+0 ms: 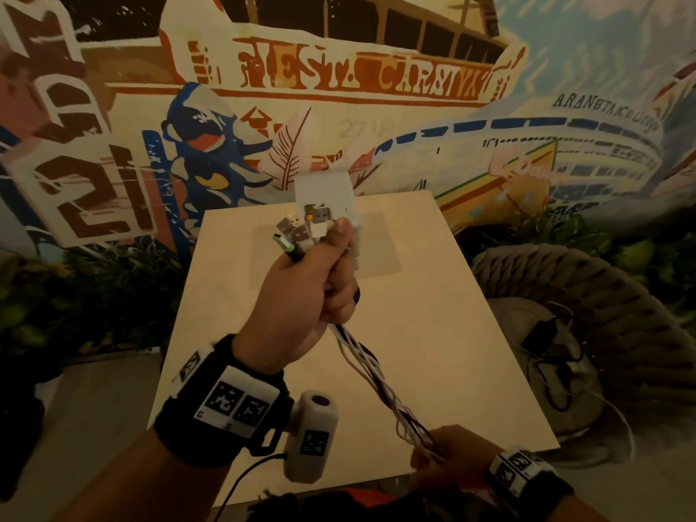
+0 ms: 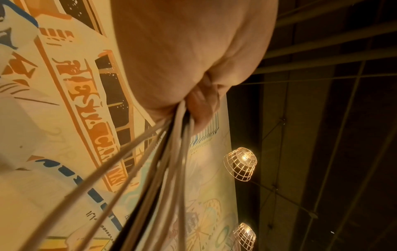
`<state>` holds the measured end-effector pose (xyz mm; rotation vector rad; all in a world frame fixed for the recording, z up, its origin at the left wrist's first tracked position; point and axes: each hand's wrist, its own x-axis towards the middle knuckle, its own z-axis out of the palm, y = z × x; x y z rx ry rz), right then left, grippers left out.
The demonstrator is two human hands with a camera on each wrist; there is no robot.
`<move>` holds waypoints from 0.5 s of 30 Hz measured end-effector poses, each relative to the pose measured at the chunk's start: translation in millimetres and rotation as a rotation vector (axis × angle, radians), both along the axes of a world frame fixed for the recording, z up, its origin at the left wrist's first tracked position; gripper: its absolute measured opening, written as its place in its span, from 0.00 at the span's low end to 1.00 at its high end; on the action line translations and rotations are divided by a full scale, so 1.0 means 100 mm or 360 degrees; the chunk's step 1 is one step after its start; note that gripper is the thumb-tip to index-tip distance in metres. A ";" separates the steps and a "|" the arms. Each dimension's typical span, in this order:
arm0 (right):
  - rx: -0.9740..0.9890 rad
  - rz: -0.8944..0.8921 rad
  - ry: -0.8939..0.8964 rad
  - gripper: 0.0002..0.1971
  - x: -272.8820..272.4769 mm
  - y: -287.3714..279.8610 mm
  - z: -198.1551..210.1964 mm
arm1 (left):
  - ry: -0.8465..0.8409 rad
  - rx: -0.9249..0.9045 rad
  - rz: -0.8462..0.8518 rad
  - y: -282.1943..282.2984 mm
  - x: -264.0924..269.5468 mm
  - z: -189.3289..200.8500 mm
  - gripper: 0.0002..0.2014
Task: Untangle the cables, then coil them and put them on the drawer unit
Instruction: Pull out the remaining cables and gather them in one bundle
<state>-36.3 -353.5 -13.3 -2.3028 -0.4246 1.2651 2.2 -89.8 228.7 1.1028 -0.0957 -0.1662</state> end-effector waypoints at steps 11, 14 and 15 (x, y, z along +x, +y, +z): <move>0.0755 0.0006 -0.0593 0.41 0.64 0.56 1.83 | -0.0157 -0.0031 -0.0288 -0.24 -0.04 -0.01 0.13; 0.1186 0.0214 -0.0050 0.24 0.66 1.02 1.90 | -0.0215 0.0061 -0.0208 -0.22 -0.01 0.05 0.14; 0.1342 0.0280 0.0133 0.19 0.63 1.11 1.86 | -0.0219 0.0086 -0.0181 -0.17 0.01 0.07 0.15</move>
